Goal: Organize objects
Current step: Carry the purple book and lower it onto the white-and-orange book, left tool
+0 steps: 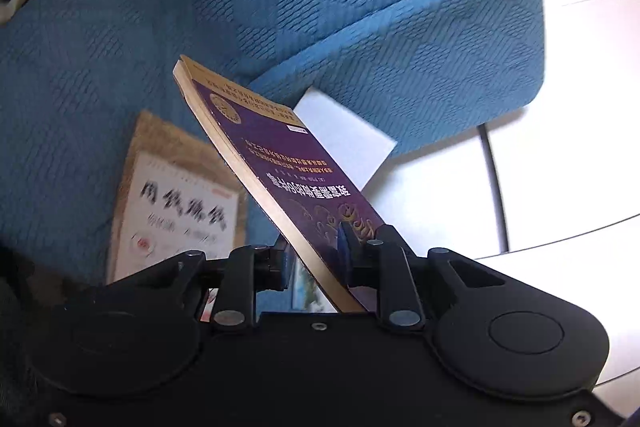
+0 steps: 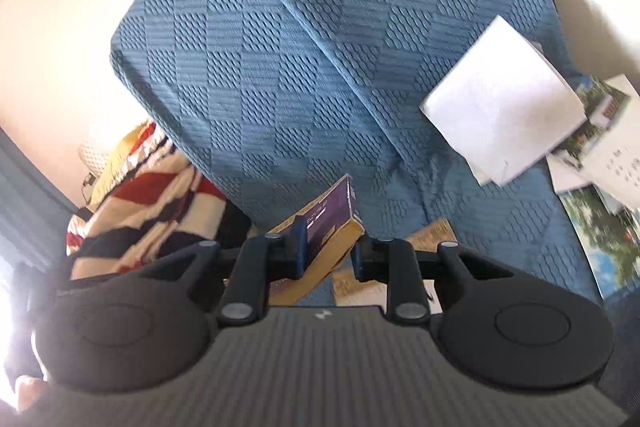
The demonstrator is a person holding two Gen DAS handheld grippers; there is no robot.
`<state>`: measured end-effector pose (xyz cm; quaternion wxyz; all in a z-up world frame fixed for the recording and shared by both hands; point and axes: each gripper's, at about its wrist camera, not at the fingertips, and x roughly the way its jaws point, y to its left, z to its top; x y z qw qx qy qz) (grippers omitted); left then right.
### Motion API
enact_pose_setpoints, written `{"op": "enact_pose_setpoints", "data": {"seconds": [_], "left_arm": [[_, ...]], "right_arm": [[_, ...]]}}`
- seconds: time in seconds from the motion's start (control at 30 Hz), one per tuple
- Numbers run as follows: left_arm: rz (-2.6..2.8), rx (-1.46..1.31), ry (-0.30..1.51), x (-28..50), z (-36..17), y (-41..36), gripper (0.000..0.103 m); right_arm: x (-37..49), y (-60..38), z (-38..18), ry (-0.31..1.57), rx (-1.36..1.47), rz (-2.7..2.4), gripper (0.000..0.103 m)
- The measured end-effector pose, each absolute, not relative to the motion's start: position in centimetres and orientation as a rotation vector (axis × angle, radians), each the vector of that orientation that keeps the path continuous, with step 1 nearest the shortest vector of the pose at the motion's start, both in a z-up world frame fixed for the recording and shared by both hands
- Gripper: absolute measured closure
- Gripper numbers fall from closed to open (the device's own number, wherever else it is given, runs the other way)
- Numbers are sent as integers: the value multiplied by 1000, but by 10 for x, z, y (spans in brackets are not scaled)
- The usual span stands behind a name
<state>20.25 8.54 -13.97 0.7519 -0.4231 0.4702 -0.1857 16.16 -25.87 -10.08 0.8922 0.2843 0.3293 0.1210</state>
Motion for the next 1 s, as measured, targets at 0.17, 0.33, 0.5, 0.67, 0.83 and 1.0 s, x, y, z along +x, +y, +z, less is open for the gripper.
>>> {"op": "enact_pose_setpoints", "data": {"seconds": [0.17,0.33,0.5,0.67,0.83,1.0], "left_arm": [[-391,-924,1062,195,-166,80,81],[-376,-899,1069,195,-188,70,80],[-333,-880,1082,199,-207,63,80],[-298,-845,1115,195,-222,55,79],[-289,-797,1087,186,-226,48,79],[-260,-763,1076,178,-226,46,79]], "right_arm": [[146,-264,-124,703,552,269,77],[140,-266,-144,683,520,256,77],[132,-262,-164,639,479,236,77],[130,-263,-180,676,477,220,77],[120,-262,-191,671,453,214,76],[109,-262,-199,674,482,201,76]]}}
